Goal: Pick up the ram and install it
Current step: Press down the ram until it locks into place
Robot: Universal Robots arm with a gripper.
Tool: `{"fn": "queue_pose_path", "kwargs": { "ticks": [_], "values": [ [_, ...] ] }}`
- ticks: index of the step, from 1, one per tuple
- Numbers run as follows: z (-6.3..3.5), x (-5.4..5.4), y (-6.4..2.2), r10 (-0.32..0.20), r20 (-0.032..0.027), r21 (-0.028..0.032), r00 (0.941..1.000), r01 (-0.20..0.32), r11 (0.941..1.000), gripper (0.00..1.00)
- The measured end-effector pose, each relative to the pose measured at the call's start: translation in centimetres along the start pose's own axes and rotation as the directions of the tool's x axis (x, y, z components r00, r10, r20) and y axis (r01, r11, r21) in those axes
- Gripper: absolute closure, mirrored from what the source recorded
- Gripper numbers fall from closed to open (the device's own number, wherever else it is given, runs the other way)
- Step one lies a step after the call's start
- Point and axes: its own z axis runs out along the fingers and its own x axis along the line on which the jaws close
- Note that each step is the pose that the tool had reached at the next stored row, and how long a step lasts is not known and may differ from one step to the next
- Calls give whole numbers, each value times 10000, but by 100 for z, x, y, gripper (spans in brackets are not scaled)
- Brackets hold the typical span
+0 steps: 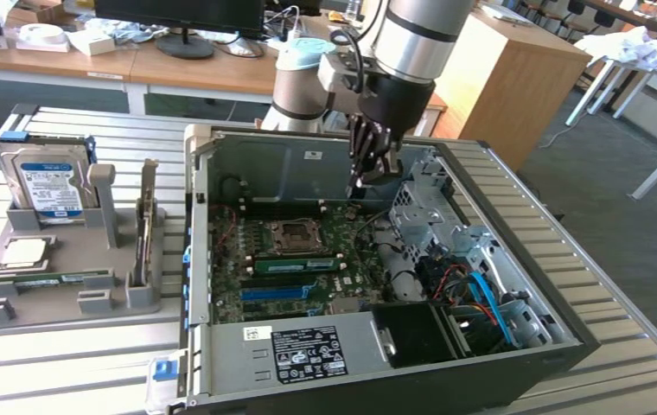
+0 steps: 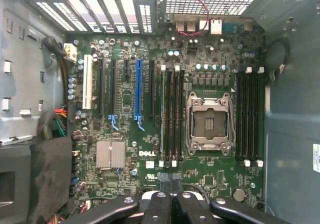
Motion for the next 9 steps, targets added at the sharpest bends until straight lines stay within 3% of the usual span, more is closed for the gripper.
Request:
{"fn": "queue_pose_path", "kwargs": {
  "ticks": [9],
  "values": [
    [107, 1, -4, 1, 57, 1, 10000, -1, 10000, 90]
  ]
}}
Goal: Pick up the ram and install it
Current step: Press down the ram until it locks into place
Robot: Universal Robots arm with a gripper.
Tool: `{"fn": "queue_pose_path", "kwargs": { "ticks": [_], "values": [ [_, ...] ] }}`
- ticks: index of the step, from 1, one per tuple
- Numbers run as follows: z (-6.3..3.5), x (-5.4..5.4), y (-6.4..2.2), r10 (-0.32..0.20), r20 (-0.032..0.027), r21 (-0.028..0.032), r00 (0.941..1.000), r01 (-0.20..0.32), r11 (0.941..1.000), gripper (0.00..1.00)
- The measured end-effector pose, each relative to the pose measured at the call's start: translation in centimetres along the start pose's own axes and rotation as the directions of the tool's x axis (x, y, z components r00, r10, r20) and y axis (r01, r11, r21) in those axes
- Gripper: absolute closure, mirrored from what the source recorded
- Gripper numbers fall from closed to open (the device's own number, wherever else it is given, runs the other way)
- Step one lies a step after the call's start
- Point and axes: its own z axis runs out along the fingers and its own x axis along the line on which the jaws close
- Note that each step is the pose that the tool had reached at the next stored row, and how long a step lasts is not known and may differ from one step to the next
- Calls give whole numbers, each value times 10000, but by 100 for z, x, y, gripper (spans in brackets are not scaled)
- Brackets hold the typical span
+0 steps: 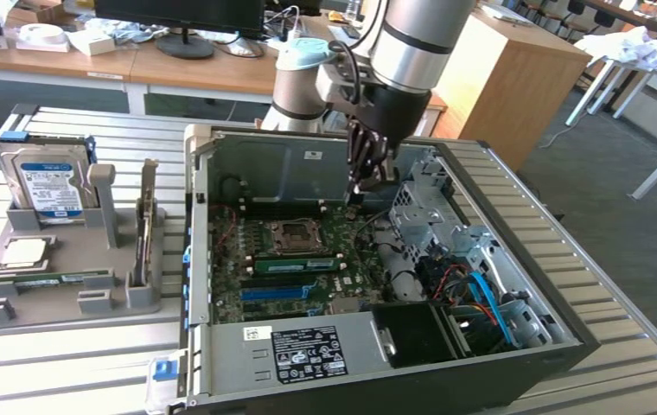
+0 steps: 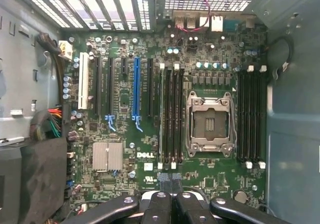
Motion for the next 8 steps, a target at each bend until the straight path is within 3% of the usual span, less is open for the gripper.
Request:
{"fn": "queue_pose_path", "kwargs": {
  "ticks": [8],
  "values": [
    [82, 1, -3, 0, 17, 0, 10000, 0, 10000, 90]
  ]
}}
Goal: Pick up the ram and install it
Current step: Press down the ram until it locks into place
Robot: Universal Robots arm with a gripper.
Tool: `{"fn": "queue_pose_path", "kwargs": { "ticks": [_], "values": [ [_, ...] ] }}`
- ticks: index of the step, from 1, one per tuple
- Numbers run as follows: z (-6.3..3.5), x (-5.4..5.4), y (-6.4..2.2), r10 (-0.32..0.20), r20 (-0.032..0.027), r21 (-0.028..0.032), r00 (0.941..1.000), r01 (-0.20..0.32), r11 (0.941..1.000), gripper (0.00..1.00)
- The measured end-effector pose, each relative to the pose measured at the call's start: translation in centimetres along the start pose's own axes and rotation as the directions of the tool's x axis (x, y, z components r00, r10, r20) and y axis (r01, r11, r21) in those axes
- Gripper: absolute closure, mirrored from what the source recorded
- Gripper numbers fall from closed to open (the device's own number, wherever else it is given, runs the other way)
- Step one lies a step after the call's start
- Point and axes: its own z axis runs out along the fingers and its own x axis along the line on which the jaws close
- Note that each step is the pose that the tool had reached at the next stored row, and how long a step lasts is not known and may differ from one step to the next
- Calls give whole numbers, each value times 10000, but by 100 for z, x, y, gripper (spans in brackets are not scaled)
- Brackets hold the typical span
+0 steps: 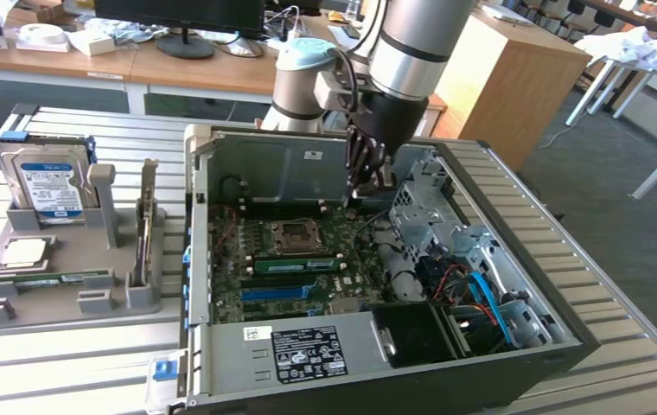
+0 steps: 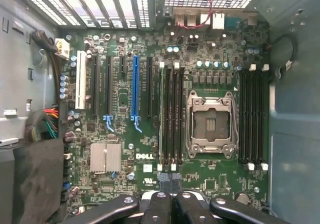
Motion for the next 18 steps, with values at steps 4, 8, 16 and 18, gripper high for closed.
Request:
{"fn": "queue_pose_path", "kwargs": {
  "ticks": [4, 8, 16, 18],
  "values": [
    [31, 0, -1, 1, 0, -1, 10000, -1, 10000, 90],
    [55, 1, -2, 1, 0, 0, 10000, -1, 10000, 90],
    [112, 2, -5, 2, 1, 0, 10000, -2, 10000, 90],
    [125, 2, -5, 2, 1, 0, 10000, -2, 10000, 90]
  ]
}}
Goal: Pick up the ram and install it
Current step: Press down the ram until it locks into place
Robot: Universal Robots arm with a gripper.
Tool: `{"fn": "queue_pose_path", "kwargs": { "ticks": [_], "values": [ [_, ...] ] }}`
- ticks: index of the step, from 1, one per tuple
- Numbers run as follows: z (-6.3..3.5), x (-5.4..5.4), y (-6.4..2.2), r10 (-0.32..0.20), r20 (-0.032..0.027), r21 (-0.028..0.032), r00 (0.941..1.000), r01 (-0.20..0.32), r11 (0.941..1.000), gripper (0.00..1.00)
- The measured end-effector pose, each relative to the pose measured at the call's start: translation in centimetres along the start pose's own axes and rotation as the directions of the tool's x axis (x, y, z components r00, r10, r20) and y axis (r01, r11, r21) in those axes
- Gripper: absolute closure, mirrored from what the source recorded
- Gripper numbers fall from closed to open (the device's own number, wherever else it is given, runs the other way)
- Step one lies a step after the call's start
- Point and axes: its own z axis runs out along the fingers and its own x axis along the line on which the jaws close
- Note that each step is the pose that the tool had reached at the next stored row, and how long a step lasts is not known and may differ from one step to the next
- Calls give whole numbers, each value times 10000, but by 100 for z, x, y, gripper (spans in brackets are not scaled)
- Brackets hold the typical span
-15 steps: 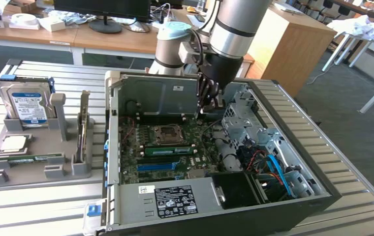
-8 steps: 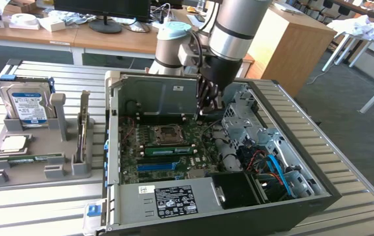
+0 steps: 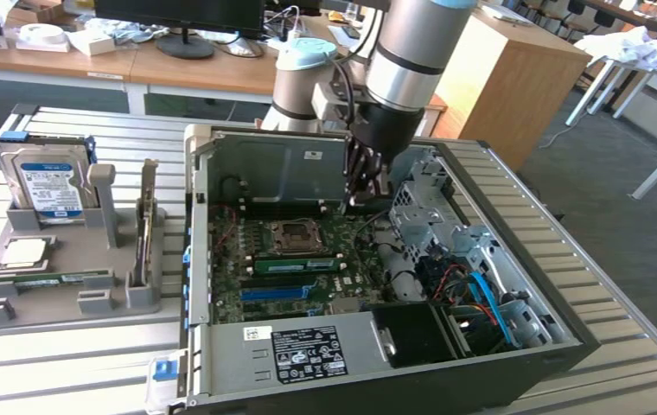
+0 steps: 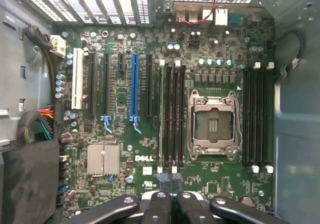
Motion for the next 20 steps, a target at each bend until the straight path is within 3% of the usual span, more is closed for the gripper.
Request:
{"fn": "queue_pose_path", "kwargs": {
  "ticks": [20],
  "values": [
    [164, 3, -7, 0, 0, 0, 10000, 0, 10000, 90]
  ]
}}
